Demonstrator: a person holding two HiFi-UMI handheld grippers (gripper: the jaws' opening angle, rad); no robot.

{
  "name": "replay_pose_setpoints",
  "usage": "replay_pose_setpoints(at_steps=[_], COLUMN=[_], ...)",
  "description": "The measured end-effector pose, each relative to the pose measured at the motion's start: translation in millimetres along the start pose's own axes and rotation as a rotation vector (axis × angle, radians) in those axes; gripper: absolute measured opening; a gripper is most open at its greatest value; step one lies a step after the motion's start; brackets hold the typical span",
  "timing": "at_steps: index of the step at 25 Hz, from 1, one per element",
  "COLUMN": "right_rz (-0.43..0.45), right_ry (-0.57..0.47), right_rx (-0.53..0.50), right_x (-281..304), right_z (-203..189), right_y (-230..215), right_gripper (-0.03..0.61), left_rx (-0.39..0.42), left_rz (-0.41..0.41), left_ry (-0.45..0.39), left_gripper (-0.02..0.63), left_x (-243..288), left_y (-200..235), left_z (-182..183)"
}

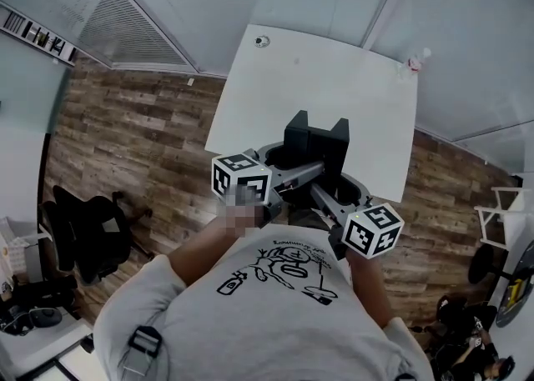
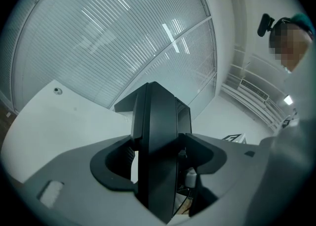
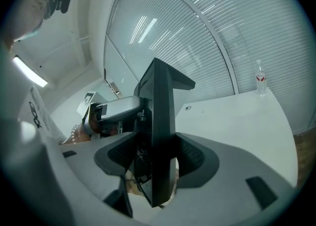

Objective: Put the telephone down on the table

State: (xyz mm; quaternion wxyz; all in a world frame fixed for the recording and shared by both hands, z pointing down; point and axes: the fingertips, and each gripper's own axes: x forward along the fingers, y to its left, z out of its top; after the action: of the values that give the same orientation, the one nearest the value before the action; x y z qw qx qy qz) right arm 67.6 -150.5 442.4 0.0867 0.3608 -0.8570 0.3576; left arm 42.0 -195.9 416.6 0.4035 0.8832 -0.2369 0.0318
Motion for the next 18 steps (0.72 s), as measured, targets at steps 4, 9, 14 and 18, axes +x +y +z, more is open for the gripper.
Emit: replay_pose_setpoints(at_steps=[4,9,14,18], right_rz=[0.018,0.033,0.038,0.041], right_ry=[0.004,0.004,0.008,0.010], right_rx=[-0.005,-0.008,-0.016,-0.010], right_x=[-7.6,-18.6,-32.4,-33.5], right_z=[17.0,30.9,38.8,38.6], right_y=[-23.7,-49.8,-72.1,-76.4], right_gripper=[0.230,0.230,0.230,0.230], left_rx=[-0.002,0.006,0.004,-0.004], left_rz=[0.018,0.029,0.033,0.036], left_ry=[-0.012,-0.016,-0.025,-0.021], left_gripper=[0.321,0.321,0.321,0.320], left_x=[26.6,56.8,82.6,87.5], left_y=[-1.7,-5.8,-12.2,-11.3], left_z=[11.9,20.0,22.1,20.7])
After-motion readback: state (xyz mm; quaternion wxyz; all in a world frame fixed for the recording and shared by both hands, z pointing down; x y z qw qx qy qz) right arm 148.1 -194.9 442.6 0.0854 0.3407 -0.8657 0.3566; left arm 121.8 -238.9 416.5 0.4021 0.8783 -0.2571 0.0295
